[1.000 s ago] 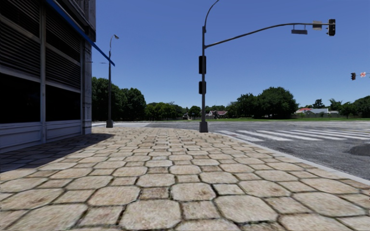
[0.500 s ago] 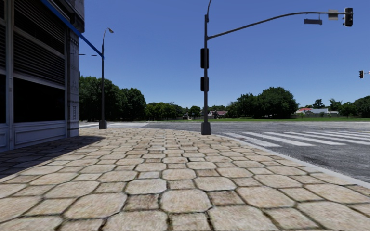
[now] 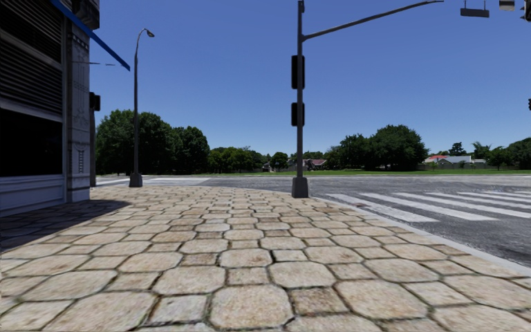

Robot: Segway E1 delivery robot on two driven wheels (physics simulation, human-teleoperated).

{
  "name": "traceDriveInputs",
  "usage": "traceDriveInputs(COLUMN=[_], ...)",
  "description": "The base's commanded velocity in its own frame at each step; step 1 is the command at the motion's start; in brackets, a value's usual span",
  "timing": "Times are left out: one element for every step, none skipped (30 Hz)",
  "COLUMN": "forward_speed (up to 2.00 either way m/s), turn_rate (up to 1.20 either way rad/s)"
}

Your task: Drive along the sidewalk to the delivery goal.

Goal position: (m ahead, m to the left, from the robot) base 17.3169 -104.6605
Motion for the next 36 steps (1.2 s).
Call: traceDriveInputs(forward_speed=[1.95, 1.95, 1.95, 1.95, 1.95, 1.95, 1.95, 1.95, 1.95, 1.95, 1.95, 1.95, 1.95, 1.95, 1.95, 1.95, 1.95, 1.95, 1.95, 1.95, 1.95, 1.95, 1.95, 1.95, 1.95, 1.95, 1.95, 1.95, 1.95, 1.95, 1.95, 1.95, 1.95, 1.95, 1.95, 1.95], turn_rate=[0.00, 0.00, 0.00, 0.00, 0.00, 0.00, 0.00, 0.00, 0.00, 0.00, 0.00, 0.00, -0.06, -0.06, -0.20, -0.35, -0.42, -0.44, -0.44, -0.44, -0.44, -0.44, -0.44, -0.44, -0.44, -0.44, -0.44, -0.44, -0.44, -0.44, -0.44, -0.44, -0.44, -0.44, -0.44, -0.44])
